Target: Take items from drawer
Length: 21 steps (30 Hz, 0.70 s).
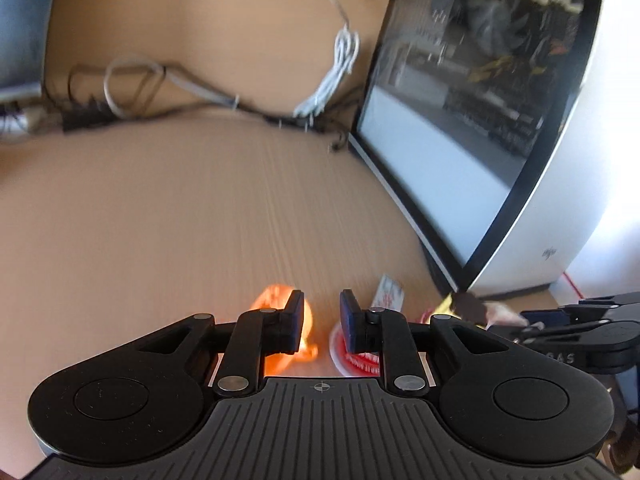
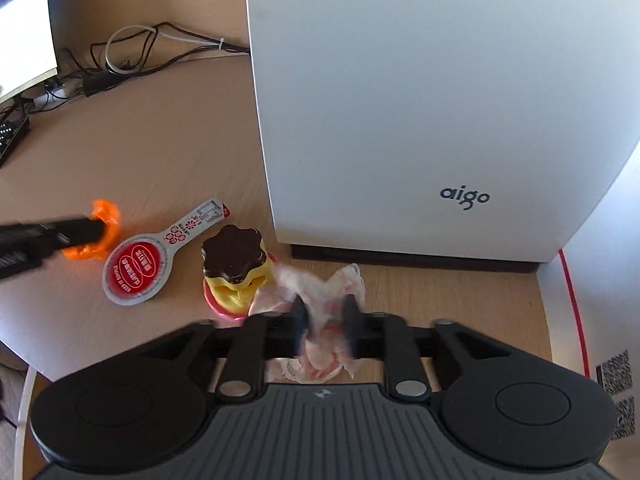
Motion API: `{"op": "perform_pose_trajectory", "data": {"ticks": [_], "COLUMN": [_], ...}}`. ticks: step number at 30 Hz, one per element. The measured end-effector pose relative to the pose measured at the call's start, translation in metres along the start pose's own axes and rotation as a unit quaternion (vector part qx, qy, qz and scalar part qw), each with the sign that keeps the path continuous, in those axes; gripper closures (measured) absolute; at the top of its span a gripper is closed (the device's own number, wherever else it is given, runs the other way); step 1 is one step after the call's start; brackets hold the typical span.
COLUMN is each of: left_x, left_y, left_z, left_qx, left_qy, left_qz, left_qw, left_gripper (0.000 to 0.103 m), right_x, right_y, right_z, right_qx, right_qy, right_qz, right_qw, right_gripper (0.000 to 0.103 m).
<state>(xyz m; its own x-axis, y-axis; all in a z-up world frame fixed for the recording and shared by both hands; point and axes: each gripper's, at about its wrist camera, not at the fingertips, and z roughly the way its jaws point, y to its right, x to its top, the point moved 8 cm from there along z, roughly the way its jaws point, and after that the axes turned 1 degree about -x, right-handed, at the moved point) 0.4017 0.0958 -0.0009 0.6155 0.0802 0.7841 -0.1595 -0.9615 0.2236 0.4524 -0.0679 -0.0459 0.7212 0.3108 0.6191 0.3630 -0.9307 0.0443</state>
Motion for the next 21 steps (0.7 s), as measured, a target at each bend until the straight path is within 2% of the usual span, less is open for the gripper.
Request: {"op": "perform_pose_trajectory", "data": {"ticks": [1, 4, 6, 8, 11, 13, 15, 18, 21], "left_x": [0.004, 0.009, 0.01, 0.003, -0.019, -0.046, -0.073, -0.101, -0.118], "left_y": [0.0, 0.0, 0.003, 0.009, 0.034, 0.055, 0.071, 0.084, 0.091], "left_z": [-0.006, -0.028, -0.038, -0.047, -0.056, -0.057, -0.054, -0.049, -0.045], "left_qx": [-0.001, -0.015, -0.034, -0.054, -0.09, -0.113, -0.119, -0.123, -0.118], "left_qy": [0.008, 0.021, 0.014, 0.002, -0.048, -0.104, -0.155, -0.193, -0.211], "left_qz": [0.007, 0.016, 0.01, 0.012, 0.045, 0.085, 0.114, 0.12, 0.13], "left_qw": [0.9999, 0.9996, 0.9993, 0.9985, 0.9937, 0.9845, 0.974, 0.9659, 0.9616], "left_gripper": [0.082, 0.082, 0.082, 0.082, 0.082, 0.082, 0.081, 0.081, 0.081], "right_x": [0.001, 0.007, 0.008, 0.004, -0.01, -0.021, -0.042, -0.074, -0.108], "right_y": [0.0, 0.004, 0.009, 0.016, 0.031, 0.038, 0.045, 0.051, 0.054], "right_z": [-0.002, -0.025, -0.049, -0.074, -0.102, -0.11, -0.116, -0.115, -0.121], "right_qx": [-0.005, -0.008, 0.0, 0.006, 0.005, 0.014, 0.019, 0.007, 0.001], "right_qy": [0.008, 0.048, 0.075, 0.101, 0.116, 0.11, 0.098, 0.073, 0.055], "right_qz": [-0.004, -0.007, 0.0, 0.009, 0.031, 0.054, 0.068, 0.073, 0.074], "right_qw": [1.0, 0.999, 0.997, 0.995, 0.993, 0.992, 0.993, 0.995, 0.996], "right_gripper": [0.049, 0.048, 0.043, 0.033, 0.03, 0.027, 0.026, 0.026, 0.026]}}
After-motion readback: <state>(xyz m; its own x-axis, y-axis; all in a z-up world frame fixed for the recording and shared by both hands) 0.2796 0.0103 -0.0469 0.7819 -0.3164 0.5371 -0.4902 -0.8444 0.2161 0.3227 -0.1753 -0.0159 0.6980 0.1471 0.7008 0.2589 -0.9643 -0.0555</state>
